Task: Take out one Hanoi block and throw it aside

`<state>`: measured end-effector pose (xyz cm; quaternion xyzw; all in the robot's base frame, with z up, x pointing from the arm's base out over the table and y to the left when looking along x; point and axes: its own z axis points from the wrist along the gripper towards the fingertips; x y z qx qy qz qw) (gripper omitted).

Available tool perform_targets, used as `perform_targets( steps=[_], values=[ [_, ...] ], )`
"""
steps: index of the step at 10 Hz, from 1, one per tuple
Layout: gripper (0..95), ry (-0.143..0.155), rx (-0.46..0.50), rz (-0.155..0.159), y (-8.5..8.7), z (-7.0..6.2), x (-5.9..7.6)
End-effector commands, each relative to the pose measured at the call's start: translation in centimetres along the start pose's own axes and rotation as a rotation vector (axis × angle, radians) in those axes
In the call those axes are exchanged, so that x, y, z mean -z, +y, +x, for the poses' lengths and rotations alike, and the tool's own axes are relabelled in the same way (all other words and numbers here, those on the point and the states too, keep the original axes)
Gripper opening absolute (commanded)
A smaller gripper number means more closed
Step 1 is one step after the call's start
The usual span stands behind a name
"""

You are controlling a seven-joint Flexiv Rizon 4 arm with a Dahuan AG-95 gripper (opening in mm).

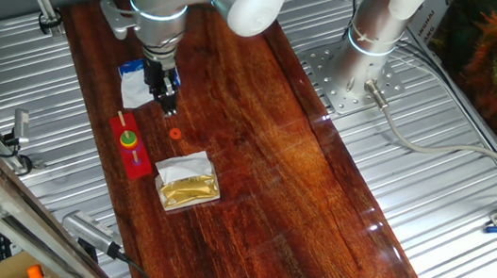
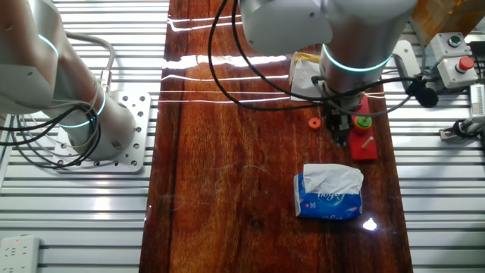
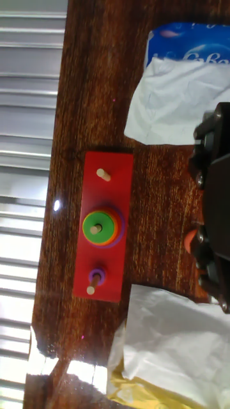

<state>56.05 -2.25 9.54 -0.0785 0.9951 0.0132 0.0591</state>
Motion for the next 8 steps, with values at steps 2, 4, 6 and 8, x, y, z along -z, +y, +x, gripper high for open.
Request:
perform_targets(
  steps=[2,4,6,8],
  values=[
    [95.0,0.020,0.039,-0.001,0.01,0.10,0.05],
    [76.0,0.047,0.073,-0.003,0.03,0.09,0.34],
    [38.0,0.069,0.074,-0.004,0.03,0.09,0.39],
    [0.0,0.089,0.100,-0.012,0.03,0.09,0.41]
  ],
)
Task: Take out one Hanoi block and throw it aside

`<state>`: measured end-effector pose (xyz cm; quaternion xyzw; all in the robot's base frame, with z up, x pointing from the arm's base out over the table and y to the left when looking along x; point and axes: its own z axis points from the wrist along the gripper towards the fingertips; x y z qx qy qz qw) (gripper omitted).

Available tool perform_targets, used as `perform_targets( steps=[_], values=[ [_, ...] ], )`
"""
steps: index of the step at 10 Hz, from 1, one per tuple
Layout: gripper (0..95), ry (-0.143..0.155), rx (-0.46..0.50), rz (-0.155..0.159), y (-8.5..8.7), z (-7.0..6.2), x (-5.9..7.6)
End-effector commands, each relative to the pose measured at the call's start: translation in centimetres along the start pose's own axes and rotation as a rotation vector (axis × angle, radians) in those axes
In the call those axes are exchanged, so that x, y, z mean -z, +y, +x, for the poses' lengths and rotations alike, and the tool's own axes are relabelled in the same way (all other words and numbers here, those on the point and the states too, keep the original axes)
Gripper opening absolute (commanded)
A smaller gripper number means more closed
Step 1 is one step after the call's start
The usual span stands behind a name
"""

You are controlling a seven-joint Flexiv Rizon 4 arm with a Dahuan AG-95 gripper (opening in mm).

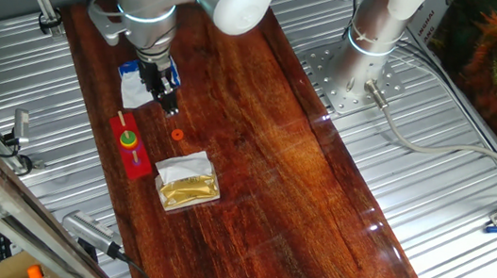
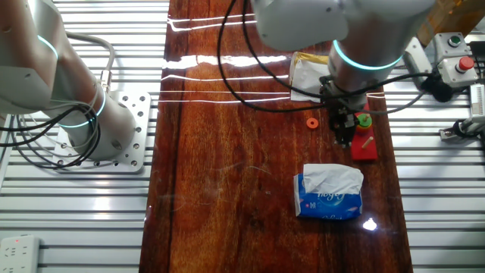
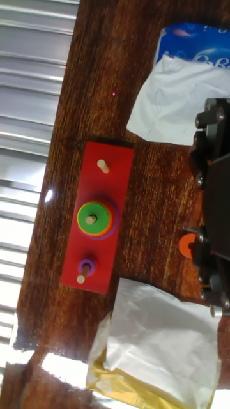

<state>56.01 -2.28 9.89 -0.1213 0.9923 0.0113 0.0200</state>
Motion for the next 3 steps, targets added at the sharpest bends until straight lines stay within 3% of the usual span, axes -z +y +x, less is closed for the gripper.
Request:
perform_targets(
  steps=[1,3],
  values=[
    [0.0,0.017,0.016,-0.007,0.05,0.09,0.05],
    [0.0,0.031,0.027,-0.010,0.05,0.09,0.05]
  ],
)
